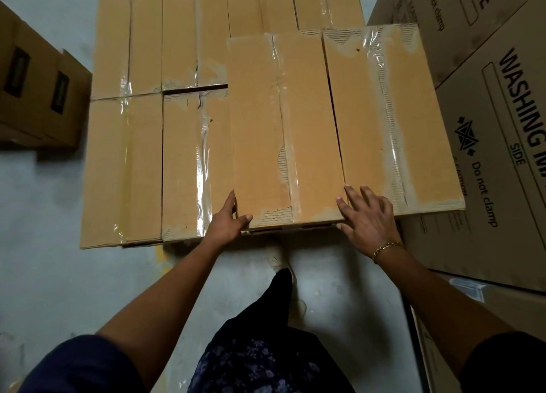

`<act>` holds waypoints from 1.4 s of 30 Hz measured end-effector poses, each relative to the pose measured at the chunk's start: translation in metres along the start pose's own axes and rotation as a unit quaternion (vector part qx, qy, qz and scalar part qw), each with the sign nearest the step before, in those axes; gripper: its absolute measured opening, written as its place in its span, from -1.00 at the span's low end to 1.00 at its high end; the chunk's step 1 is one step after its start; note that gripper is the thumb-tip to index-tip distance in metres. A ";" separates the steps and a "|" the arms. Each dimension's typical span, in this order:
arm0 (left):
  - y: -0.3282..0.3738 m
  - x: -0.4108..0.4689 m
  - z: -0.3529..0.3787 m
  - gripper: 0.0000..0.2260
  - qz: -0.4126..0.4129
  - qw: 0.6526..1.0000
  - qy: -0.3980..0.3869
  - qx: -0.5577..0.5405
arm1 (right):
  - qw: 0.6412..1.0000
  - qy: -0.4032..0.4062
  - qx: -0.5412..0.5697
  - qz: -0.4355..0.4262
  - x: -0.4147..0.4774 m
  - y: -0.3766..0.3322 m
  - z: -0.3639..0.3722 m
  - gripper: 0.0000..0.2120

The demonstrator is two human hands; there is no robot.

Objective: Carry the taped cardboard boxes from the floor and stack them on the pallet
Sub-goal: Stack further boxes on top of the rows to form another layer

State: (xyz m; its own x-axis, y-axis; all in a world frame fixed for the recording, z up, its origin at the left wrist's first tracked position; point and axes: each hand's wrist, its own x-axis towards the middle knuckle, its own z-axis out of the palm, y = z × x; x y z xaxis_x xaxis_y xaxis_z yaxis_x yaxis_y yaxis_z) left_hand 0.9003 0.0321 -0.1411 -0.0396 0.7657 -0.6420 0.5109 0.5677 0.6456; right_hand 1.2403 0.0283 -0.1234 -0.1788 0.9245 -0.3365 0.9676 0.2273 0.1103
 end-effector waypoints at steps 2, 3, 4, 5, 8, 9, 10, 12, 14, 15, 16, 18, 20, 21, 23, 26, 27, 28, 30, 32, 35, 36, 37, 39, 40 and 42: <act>-0.004 -0.002 0.001 -0.27 -0.002 1.000 0.002 -0.004 | 1.000 0.007 0.007 -0.004 -0.002 0.000 0.002 -0.35; -0.006 -0.003 0.002 -0.27 -0.002 1.000 0.004 -0.006 | 1.000 0.008 0.007 -0.005 -0.003 0.000 0.003 -0.36; -0.006 -0.004 0.003 -0.27 0.000 1.000 0.005 -0.007 | 1.000 0.011 0.008 -0.007 -0.003 0.000 0.004 -0.36; -0.006 -0.005 0.003 -0.27 0.001 1.000 0.006 -0.009 | 1.000 0.015 0.008 -0.008 -0.003 0.000 0.004 -0.36; -0.005 -0.004 0.003 -0.27 0.005 1.000 0.003 -0.007 | 1.000 0.017 0.014 -0.005 -0.003 -0.001 0.005 -0.35; -0.004 -0.004 0.003 -0.27 0.007 1.000 0.003 -0.001 | 1.000 0.014 0.021 0.001 -0.003 -0.001 0.005 -0.32; -0.004 -0.005 0.003 -0.27 0.009 1.000 0.004 0.006 | 0.999 0.008 0.032 0.012 -0.004 -0.001 0.005 -0.28; -0.005 -0.005 0.003 -0.28 0.014 1.000 0.008 0.017 | 0.997 -0.007 0.064 0.045 -0.004 -0.001 0.008 -0.19; -0.006 -0.004 0.005 -0.28 0.018 1.000 0.007 0.023 | 0.994 -0.018 0.090 0.063 -0.005 0.001 0.011 -0.17; -0.008 -0.004 0.005 -0.28 0.016 1.000 0.006 0.024 | 0.993 -0.023 0.097 0.063 -0.005 0.002 0.012 -0.17; -0.010 -0.003 0.005 -0.27 0.014 1.000 0.005 0.025 | 0.992 -0.029 0.103 0.061 -0.004 0.002 0.012 -0.17; -0.010 -0.003 0.004 -0.27 0.012 0.999 0.002 0.030 | 0.992 -0.033 0.108 0.060 -0.003 0.002 0.011 -0.18; -0.008 -0.002 0.004 -0.28 0.009 0.999 -0.002 0.037 | 0.991 -0.032 0.114 0.063 -0.003 0.003 0.010 -0.19; -0.006 -0.002 0.003 -0.28 0.006 0.999 -0.004 0.039 | 0.991 -0.031 0.117 0.064 -0.002 0.004 0.010 -0.19; -0.004 -0.002 0.002 -0.27 -0.001 0.999 -0.013 0.045 | 0.990 -0.032 0.117 0.065 -0.002 0.005 0.010 -0.18; -0.002 0.000 0.000 -0.27 -0.006 0.997 -0.026 0.076 | 0.990 -0.041 0.123 0.063 -0.002 0.005 0.006 -0.19; 0.000 0.001 0.000 -0.28 -0.006 0.996 -0.028 0.083 | 0.989 -0.045 0.123 0.063 -0.002 0.005 0.004 -0.19; 0.001 0.001 0.000 -0.28 -0.006 0.996 -0.028 0.085 | 0.989 -0.050 0.125 0.063 -0.002 0.005 0.002 -0.20; 0.007 -0.003 0.000 -0.28 -0.007 0.996 -0.023 0.086 | 0.987 -0.063 0.131 0.062 -0.002 0.005 -0.003 -0.21; 0.012 -0.011 0.002 -0.26 -0.006 0.996 -0.019 0.087 | 0.985 -0.085 0.137 0.061 -0.003 0.004 -0.011 -0.23; 0.017 -0.030 0.002 -0.28 0.010 0.995 -0.013 0.098 | 0.980 -0.127 0.147 0.053 -0.010 -0.003 -0.025 -0.25; 0.017 -0.038 0.000 -0.30 0.020 0.995 -0.014 0.099 | 0.978 -0.136 0.150 0.049 -0.014 -0.006 -0.030 -0.27; 0.017 -0.047 -0.001 -0.31 0.032 0.995 -0.015 0.099 | 0.977 -0.144 0.153 0.044 -0.019 -0.009 -0.034 -0.29; 0.013 -0.067 -0.006 -0.29 0.046 0.994 -0.015 0.096 | 0.976 -0.153 0.153 0.035 -0.030 -0.017 -0.041 -0.32; 0.009 -0.078 -0.010 -0.29 0.050 0.994 -0.014 0.092 | 0.975 -0.157 0.157 0.035 -0.036 -0.022 -0.045 -0.30; 0.001 -0.102 -0.020 -0.31 0.060 0.995 -0.007 0.083 | 0.973 -0.157 0.165 0.039 -0.050 -0.036 -0.052 -0.26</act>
State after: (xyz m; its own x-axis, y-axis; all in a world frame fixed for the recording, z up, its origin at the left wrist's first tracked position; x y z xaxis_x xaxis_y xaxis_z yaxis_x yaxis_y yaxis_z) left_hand 0.8875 -0.0392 -0.0664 0.0409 0.8201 -0.5708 0.6454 0.4144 0.6416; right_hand 1.2052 -0.0100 -0.0616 -0.0886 0.7846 -0.6137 0.9898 0.0006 -0.1422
